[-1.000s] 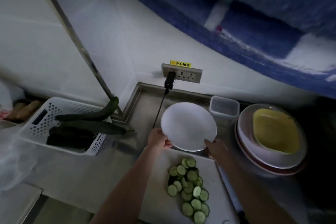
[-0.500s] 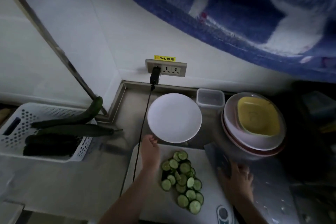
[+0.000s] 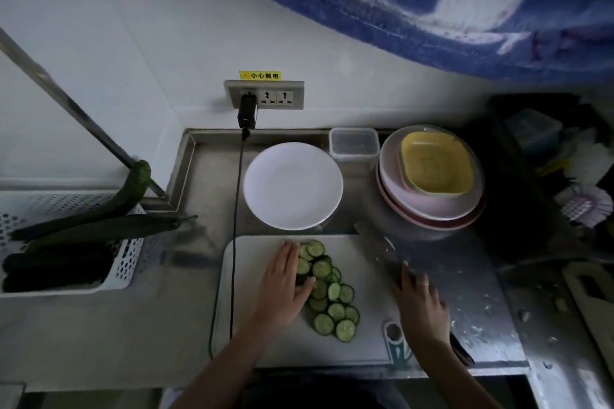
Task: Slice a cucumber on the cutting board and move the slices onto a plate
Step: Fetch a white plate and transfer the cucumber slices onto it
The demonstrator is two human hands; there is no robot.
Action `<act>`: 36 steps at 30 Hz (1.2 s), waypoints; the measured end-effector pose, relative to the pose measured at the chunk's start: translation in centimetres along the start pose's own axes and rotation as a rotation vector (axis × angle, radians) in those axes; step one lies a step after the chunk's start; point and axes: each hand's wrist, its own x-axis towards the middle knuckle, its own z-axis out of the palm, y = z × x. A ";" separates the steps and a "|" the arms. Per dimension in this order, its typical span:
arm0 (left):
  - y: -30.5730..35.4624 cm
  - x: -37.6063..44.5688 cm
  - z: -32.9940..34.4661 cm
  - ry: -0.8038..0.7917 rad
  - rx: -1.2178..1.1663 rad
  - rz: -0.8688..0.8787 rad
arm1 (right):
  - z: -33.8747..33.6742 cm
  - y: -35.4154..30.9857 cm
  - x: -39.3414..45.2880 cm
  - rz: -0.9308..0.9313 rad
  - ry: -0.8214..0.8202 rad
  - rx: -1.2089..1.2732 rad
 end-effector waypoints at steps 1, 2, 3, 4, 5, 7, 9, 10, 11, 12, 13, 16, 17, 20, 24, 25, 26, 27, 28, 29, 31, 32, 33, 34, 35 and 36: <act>-0.1 -0.2 0.2 -0.012 -0.007 0.003 | -0.1 0.1 -0.3 0.007 0.030 0.023; -0.1 -0.3 0.2 -0.018 -0.015 0.012 | -0.2 0.3 -0.6 0.024 0.066 0.048; 0.0 -0.3 0.1 -0.018 -0.021 0.027 | -0.4 0.4 -1.0 0.031 0.097 0.064; 0.2 -0.2 0.0 -0.024 -0.028 0.045 | -0.7 0.5 -1.5 0.024 0.128 0.088; 0.4 0.0 -0.1 -0.036 -0.036 0.062 | -0.7 0.5 -1.9 0.006 0.156 0.138; 0.7 0.4 -0.2 -0.052 -0.045 0.099 | -0.9 -0.1 -3.0 0.020 0.191 0.297; 0.9 1.0 -0.2 -0.046 -0.064 0.118 | -0.5 -1.0 -3.9 0.094 0.197 0.472; 1.0 1.4 -0.1 -0.046 -0.070 0.124 | -0.1 -1.4 -4.2 0.143 0.198 0.548; 1.1 1.6 -0.1 -0.045 -0.071 0.137 | 0.1 -1.8 -4.5 0.190 0.197 0.617; 1.1 1.8 -0.1 -0.043 -0.071 0.154 | 0.3 -2.1 -4.6 0.234 0.190 0.670; 1.0 1.8 0.1 -0.043 -0.070 0.178 | 0.5 -2.2 -4.7 0.270 0.175 0.696; 0.7 1.6 0.6 -0.063 -0.026 0.224 | 1.1 -2.3 -5.4 0.347 0.074 0.638; 0.6 1.5 0.7 -0.061 -0.016 0.222 | 1.2 -2.2 -5.6 0.368 0.059 0.638; 0.8 1.4 0.5 -0.025 0.001 0.268 | 1.6 -1.7 -6.4 0.444 0.056 0.703; 1.2 0.4 0.3 -0.107 0.201 0.541 | 1.8 -1.5 -7.1 0.458 0.070 0.718; 1.3 0.2 0.4 -0.149 0.270 0.613 | 1.8 -1.6 -7.2 0.453 0.064 0.713; 1.5 0.0 0.6 -0.190 0.332 0.659 | 1.8 -1.9 -7.3 0.451 0.048 0.714; 1.6 -0.2 0.8 -0.222 0.378 0.680 | 1.9 -2.3 -7.4 0.451 0.026 0.718; 1.6 -0.2 1.1 -0.242 0.406 0.685 | 2.0 -2.8 -7.6 0.455 0.007 0.723; 1.6 -0.1 1.3 -0.248 0.418 0.683 | 2.3 -3.1 -7.8 0.460 -0.002 0.729; 1.8 0.0 1.7 -0.239 0.420 0.660 | 2.9 -3.7 -8.1 0.479 0.006 0.744; 2.1 0.1 1.8 -0.232 0.412 0.632 | 3.2 -3.8 -8.3 0.497 0.008 0.748; 2.4 0.3 1.9 -0.220 0.399 0.590 | 3.4 -3.9 -8.5 0.516 0.006 0.747; 2.9 0.5 1.9 -0.211 0.382 0.535 | 3.6 -4.0 -8.7 0.529 0.006 0.750; 3.4 0.6 1.8 -0.215 0.364 0.473 | 3.7 -4.2 -8.9 0.541 0.004 0.760; 4.0 0.8 1.7 -0.223 0.346 0.415 | 3.6 -4.5 -9.1 0.552 0.003 0.776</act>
